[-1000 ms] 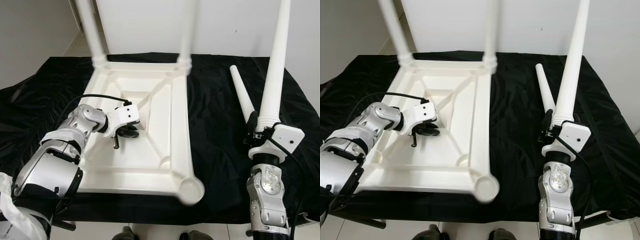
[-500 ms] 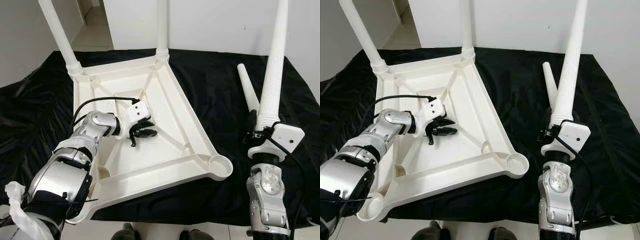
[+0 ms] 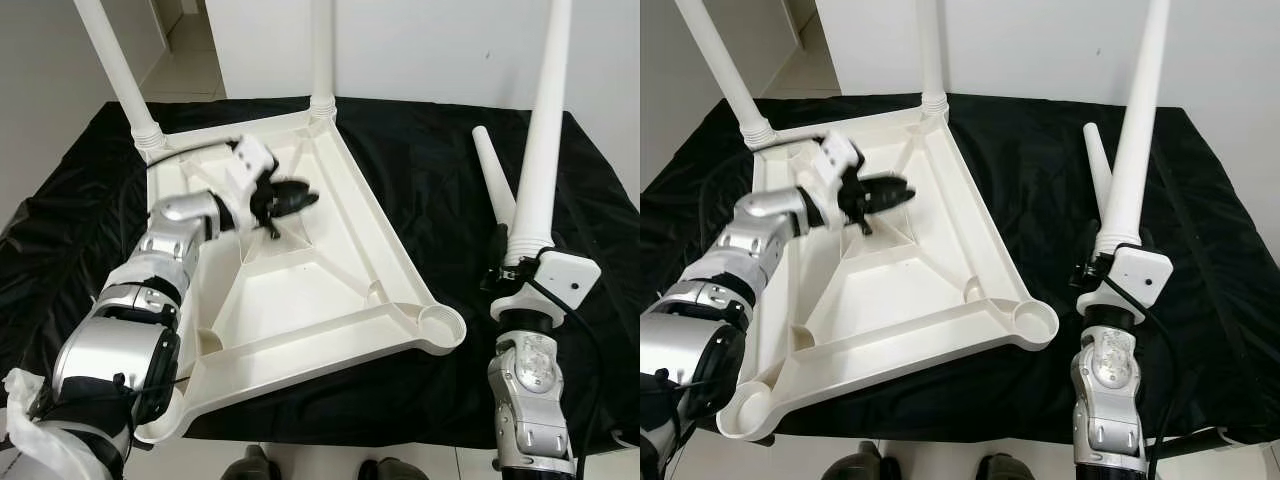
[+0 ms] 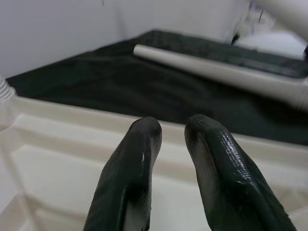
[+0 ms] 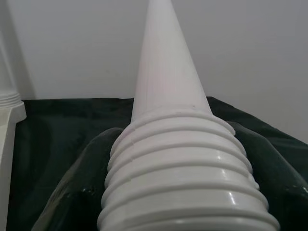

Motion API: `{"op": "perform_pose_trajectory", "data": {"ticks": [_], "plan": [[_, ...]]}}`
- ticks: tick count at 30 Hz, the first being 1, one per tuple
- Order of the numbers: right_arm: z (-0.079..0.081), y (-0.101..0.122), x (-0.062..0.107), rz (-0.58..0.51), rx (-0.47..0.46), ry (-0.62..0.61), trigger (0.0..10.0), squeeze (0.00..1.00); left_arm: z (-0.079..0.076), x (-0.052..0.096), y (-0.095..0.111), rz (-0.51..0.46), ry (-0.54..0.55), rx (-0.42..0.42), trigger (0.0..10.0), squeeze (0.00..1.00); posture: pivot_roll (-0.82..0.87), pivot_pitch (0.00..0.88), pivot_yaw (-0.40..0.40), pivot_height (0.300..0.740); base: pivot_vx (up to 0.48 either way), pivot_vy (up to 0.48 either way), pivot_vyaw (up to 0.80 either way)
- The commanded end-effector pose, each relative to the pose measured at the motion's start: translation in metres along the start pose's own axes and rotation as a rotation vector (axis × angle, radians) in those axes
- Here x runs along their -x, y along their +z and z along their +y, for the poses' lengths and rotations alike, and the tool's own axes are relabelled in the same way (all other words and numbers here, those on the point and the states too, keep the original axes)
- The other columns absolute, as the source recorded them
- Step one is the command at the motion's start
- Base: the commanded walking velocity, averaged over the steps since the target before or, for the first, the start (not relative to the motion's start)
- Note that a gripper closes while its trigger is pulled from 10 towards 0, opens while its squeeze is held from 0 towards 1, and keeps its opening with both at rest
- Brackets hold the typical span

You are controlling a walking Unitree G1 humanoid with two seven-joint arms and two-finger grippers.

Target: Building children table

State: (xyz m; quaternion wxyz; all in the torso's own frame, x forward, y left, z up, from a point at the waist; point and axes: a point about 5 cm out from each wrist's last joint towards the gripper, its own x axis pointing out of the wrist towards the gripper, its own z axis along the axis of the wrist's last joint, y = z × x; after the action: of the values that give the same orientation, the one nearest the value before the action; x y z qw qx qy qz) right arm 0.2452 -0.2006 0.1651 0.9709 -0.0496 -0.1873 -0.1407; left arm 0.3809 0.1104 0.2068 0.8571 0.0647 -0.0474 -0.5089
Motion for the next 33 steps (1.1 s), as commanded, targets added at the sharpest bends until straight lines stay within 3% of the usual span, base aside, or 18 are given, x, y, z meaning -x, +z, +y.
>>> {"op": "perform_pose_trajectory", "data": {"ticks": [1,7,8,13,16,20,21,31,32,33], "plan": [[0.008,0.009,0.0,-0.051,0.001,0.02,10.0,0.0,0.002,-0.001,0.0,-0.029,0.093,0.06,10.0,0.0,-0.03,0.047,0.038,0.74,0.0,0.0,0.0],[0.02,0.016,0.003,-0.087,0.009,0.067,10.0,0.0,0.0,-0.014,0.013,-0.093,0.076,0.175,10.0,0.0,-0.03,0.041,0.025,0.74,0.0,0.0,0.0],[0.029,0.02,0.004,-0.111,0.015,0.096,10.0,0.0,-0.004,-0.022,0.022,-0.133,0.03,0.231,10.0,1.0,-0.03,0.042,0.025,0.74,0.0,0.0,0.0],[0.037,0.023,0.003,-0.126,0.012,0.132,10.0,0.0,-0.01,-0.03,0.03,-0.164,-0.02,0.319,10.0,1.0,-0.04,0.043,0.029,0.74,0.0,0.0,0.0],[0.047,0.025,0.0,-0.141,0.005,0.19,10.0,0.0,-0.018,-0.042,0.04,-0.216,-0.082,0.44,10.0,1.0,-0.06,0.04,0.041,0.74,0.0,0.0,0.0],[0.054,0.027,-0.003,-0.153,0.007,0.227,10.0,0.0,-0.023,-0.048,0.046,-0.245,-0.128,0.488,10.0,1.0,-0.08,0.039,0.046,0.74,0.0,0.0,0.0],[0.058,0.028,-0.005,-0.161,0.01,0.263,10.0,0.0,-0.026,-0.051,0.051,-0.268,-0.151,0.538,10.0,1.0,-0.08,0.036,0.05,0.74,0.0,0.0,0.0],[0.073,0.028,-0.008,-0.173,0.017,0.385,10.0,0.0,-0.029,-0.058,0.06,-0.284,-0.163,0.627,10.0,1.0,-0.08,0.025,0.046,0.74,0.0,0.0,0.0],[0.078,0.028,-0.009,-0.172,0.016,0.425,10.0,0.0,-0.03,-0.06,0.06,-0.276,-0.162,0.637,10.0,0.33,-0.07,0.019,0.044,0.74,0.0,0.0,0.0],[0.083,0.028,-0.009,-0.175,0.02,0.458,10.0,0.0,-0.031,-0.062,0.059,-0.262,-0.165,0.675,10.0,0.0,-0.07,0.014,0.044,0.74,0.0,0.0,0.0]]}}
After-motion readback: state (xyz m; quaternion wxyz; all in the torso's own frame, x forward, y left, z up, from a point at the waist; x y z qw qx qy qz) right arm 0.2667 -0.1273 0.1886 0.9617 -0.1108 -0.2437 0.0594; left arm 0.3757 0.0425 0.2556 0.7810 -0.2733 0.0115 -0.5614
